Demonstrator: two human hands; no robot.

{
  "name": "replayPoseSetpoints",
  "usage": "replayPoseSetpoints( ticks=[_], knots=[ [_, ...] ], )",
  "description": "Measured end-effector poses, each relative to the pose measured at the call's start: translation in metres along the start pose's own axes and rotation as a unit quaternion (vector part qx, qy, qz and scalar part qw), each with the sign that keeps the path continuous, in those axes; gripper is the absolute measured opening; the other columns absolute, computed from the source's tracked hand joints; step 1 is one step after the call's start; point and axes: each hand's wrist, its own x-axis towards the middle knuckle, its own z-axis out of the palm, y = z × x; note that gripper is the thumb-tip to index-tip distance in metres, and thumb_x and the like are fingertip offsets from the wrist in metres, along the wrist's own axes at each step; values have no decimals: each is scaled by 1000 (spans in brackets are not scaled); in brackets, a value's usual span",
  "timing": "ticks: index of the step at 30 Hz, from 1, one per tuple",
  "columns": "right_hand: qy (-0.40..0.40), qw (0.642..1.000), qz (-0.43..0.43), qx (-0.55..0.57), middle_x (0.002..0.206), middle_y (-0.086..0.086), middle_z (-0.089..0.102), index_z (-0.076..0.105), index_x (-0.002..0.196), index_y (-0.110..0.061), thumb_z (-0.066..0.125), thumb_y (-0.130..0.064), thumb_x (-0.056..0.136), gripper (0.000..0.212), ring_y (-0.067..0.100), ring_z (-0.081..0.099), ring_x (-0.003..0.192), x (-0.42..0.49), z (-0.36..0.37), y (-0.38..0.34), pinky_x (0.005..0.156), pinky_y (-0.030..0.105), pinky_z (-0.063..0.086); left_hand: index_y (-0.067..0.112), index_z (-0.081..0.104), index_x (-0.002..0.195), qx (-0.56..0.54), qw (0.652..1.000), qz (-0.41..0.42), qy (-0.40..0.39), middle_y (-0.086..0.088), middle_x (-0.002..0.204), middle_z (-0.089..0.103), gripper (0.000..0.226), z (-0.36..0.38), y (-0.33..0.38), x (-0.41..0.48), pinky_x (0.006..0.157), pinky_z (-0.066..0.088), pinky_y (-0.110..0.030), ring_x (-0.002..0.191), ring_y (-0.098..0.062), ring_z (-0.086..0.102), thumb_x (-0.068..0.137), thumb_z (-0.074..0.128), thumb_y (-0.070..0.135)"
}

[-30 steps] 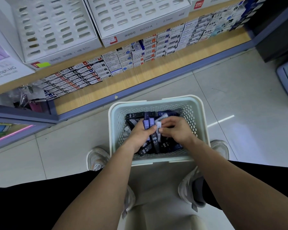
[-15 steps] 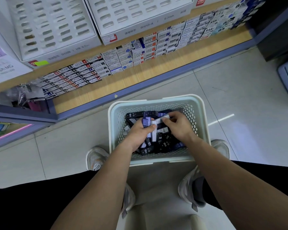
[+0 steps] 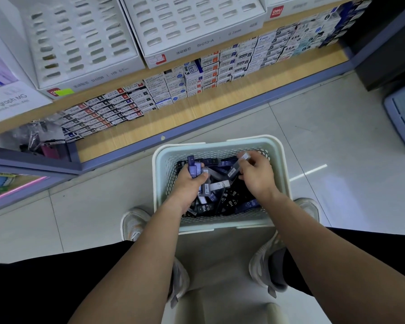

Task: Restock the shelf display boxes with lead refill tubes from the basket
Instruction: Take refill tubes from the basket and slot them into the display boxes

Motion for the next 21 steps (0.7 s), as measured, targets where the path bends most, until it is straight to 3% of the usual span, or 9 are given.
replayPoseSetpoints(
  ticks=[2,5,8,12,17,21],
  knots=[
    [11,999,-12,-31,90,17,69,63,89,-24,49,-25,102,19,40,66,89,2,-1,-1,83,57,56,20,59,111,-9,1000,0,16,-10,110,69,16,0,2,-2,66,51,-19,98,-21,69,98,61,10],
    [-27,996,-23,-85,96,15,69,63,109,-7,48,-23,104,24,29,66,84,4,0,-3,82,41,54,20,59,110,-22,999,-1,25,-8,105,70,16,1,3,-5,59,55,-21,90,-18,68,98,60,9],
    [-90,990,-1,-104,93,11,67,59,110,-8,46,-25,105,22,20,59,82,-1,5,-1,73,34,46,17,63,107,-40,999,-5,28,-3,99,72,12,2,1,-5,77,58,-38,96,-23,68,98,61,10],
    [-159,975,2,-152,82,2,58,52,105,-10,43,-30,106,21,15,53,73,-8,10,3,64,28,39,18,66,101,-87,995,-15,38,0,96,74,8,4,3,-6,102,49,-52,100,-24,67,97,64,11],
    [-181,975,-10,-130,85,-1,58,51,106,-12,64,-24,97,20,13,55,74,-8,11,9,65,26,45,18,65,104,-84,995,-11,55,-4,102,72,9,8,2,-8,106,45,-54,107,-27,66,96,65,14],
    [-130,989,-6,-67,85,4,57,53,104,-8,74,-15,89,27,18,57,78,-3,7,9,74,36,49,22,63,107,7,999,4,43,-1,106,71,15,6,-2,-8,106,45,-49,106,-21,65,94,67,24]
  ],
)
